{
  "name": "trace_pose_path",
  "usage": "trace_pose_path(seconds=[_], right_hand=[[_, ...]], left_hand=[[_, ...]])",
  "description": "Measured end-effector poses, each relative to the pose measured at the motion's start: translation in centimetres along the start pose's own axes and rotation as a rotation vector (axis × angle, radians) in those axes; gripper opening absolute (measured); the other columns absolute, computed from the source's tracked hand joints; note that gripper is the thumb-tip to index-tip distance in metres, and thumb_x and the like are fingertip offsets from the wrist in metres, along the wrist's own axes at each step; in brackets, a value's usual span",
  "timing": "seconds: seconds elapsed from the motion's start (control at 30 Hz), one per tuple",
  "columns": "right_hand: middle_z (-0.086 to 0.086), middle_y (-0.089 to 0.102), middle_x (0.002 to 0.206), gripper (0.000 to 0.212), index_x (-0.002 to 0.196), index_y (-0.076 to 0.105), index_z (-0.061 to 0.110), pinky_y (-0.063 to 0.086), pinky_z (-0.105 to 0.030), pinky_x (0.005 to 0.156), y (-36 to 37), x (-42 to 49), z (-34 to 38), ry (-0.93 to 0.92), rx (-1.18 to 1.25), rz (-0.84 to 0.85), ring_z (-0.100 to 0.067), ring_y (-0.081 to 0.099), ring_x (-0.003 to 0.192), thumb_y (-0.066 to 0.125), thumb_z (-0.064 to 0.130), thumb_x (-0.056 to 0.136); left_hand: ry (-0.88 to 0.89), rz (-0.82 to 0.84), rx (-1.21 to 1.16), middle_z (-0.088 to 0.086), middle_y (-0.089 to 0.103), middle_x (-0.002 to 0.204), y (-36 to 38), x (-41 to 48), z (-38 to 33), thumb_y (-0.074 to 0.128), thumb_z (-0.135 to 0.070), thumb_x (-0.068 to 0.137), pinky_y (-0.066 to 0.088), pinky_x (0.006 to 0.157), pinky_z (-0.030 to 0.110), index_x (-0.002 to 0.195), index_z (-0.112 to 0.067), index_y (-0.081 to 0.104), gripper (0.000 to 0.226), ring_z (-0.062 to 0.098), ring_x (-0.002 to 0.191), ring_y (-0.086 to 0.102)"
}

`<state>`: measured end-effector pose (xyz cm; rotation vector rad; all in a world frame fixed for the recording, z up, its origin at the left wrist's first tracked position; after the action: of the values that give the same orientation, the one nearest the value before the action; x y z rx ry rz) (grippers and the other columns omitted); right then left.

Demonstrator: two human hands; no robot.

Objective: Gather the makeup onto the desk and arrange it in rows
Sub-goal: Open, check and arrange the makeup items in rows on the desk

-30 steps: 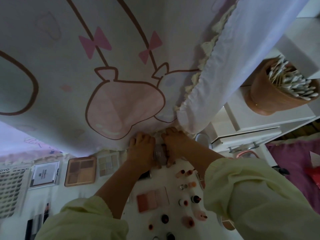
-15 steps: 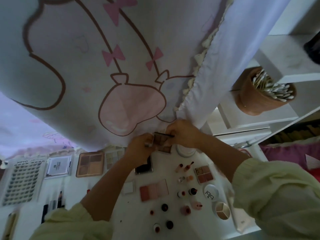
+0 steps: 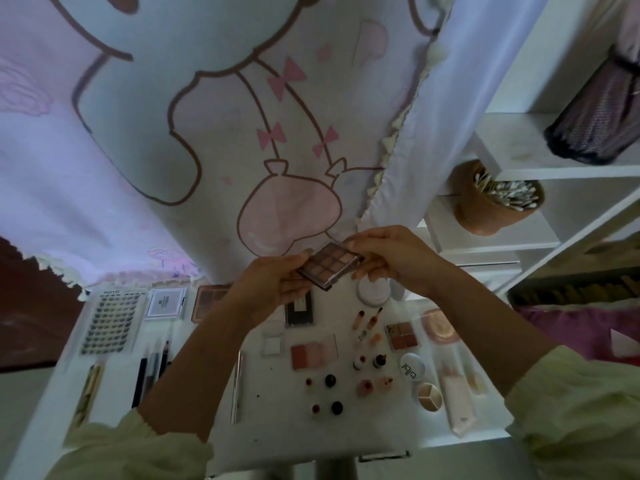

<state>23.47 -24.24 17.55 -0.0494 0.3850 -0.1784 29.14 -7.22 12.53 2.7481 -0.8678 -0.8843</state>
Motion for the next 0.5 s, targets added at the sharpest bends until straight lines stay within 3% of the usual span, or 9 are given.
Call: trace_pose_path(seconds=[0.17, 0.33, 0.4, 0.5], right_hand=[[-0.016, 0.074, 0.082, 0.012, 0.095, 0.070, 0.006, 0.054, -0.019, 0.053, 0.6, -1.7, 0.6, 0.005, 0.075, 0.030, -0.017, 0.069, 0.060, 0.066, 0.015, 0.089], [-0.006, 0.070, 0.073, 0.018, 0.102, 0.069, 0.000, 0.047, -0.018, 0.054, -0.1, -2.0, 0.5, -0.057, -0.027, -0.032, -0.010, 0.060, 0.057, 0.065, 0.012, 0.090], [-0.002, 0.068, 0.075, 0.014, 0.100, 0.070, 0.004, 0.046, -0.020, 0.061, 0.1, -2.1, 0.4, -0.101, -0.045, -0.013, -0.010, 0.058, 0.065, 0.063, 0.013, 0.092], [0.007, 0.066, 0.076, 0.010, 0.093, 0.070, 0.013, 0.042, -0.021, 0.069, 0.6, -2.2, 0.3, -0.156, -0.047, 0.032, -0.005, 0.056, 0.071, 0.060, 0.014, 0.093]], left_hand=[[-0.012, 0.002, -0.072, 0.002, 0.072, 0.077, 0.5, -1.9, -0.4, 0.058, -0.022, 0.093, 0.053, 0.058, 0.020, 0.102, -0.014, 0.069, 0.016, 0.007, 0.059, 0.066], [-0.044, 0.016, -0.097, 0.008, 0.074, 0.087, 0.8, -3.5, -0.4, 0.058, -0.026, 0.092, 0.057, 0.061, 0.021, 0.100, -0.013, 0.068, 0.019, 0.012, 0.072, 0.072], [-0.070, 0.040, -0.036, 0.008, 0.075, 0.089, 1.2, -4.2, -0.2, 0.049, -0.039, 0.096, 0.057, 0.074, 0.026, 0.101, -0.015, 0.067, 0.031, 0.015, 0.079, 0.073], [-0.185, 0.159, 0.050, 0.015, 0.073, 0.101, 2.2, -5.2, 0.8, 0.031, -0.068, 0.091, 0.052, 0.091, 0.033, 0.105, -0.010, 0.068, 0.071, 0.024, 0.092, 0.072]])
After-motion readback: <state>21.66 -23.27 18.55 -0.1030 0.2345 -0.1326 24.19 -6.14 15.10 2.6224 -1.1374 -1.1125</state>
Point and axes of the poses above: each hand's wrist, its own x-axis towards the middle knuckle, its own y-axis out of the palm, z = x × y, the point moved 7 cm from there along x, towards the middle knuckle
